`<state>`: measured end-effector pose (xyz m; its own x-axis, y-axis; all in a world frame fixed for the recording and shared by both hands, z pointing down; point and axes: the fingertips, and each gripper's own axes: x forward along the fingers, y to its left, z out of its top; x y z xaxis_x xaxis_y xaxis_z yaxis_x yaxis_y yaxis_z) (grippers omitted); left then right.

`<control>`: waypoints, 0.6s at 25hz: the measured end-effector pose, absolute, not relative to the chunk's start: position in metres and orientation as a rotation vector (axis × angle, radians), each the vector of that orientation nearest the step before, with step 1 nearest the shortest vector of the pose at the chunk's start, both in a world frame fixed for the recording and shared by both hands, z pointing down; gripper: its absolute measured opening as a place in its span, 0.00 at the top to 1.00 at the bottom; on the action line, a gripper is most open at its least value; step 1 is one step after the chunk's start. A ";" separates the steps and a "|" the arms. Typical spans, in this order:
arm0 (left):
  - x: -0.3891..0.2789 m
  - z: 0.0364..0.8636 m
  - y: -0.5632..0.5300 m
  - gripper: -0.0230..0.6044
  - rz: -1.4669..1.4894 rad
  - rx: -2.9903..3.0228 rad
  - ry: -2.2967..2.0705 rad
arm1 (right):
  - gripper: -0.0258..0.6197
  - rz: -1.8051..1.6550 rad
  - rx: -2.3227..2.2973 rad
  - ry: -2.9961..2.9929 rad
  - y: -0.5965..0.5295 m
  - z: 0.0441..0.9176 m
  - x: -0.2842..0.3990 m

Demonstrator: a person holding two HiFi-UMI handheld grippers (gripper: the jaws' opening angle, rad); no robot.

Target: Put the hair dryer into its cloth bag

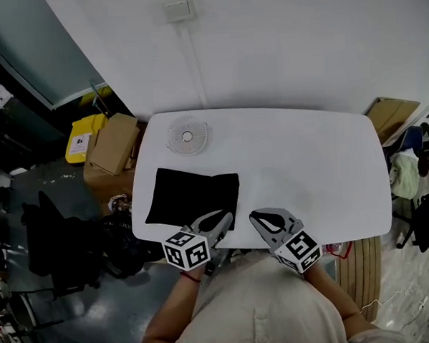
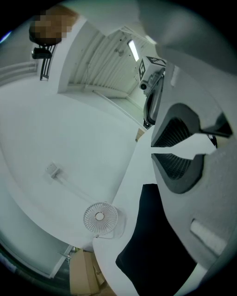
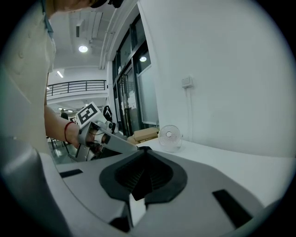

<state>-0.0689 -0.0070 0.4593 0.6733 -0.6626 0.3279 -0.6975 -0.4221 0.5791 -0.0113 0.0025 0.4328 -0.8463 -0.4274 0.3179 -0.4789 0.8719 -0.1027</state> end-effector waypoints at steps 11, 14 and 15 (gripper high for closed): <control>-0.066 0.455 0.011 0.95 0.069 2.208 -1.025 | 0.93 0.267 0.684 -2.754 0.010 0.428 -0.013; -0.063 0.455 0.013 0.95 0.068 2.211 -1.012 | 0.93 0.271 0.676 -2.741 0.012 0.429 -0.013; -0.062 0.456 0.014 0.95 0.069 2.211 -1.008 | 0.93 0.273 0.675 -2.734 0.012 0.430 -0.012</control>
<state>-0.0622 0.0139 0.4556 0.6961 -0.6448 0.3158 -0.6817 -0.4557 0.5723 -0.0124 0.0119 0.4300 -0.8407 -0.4202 0.3415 -0.4793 0.8709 -0.1085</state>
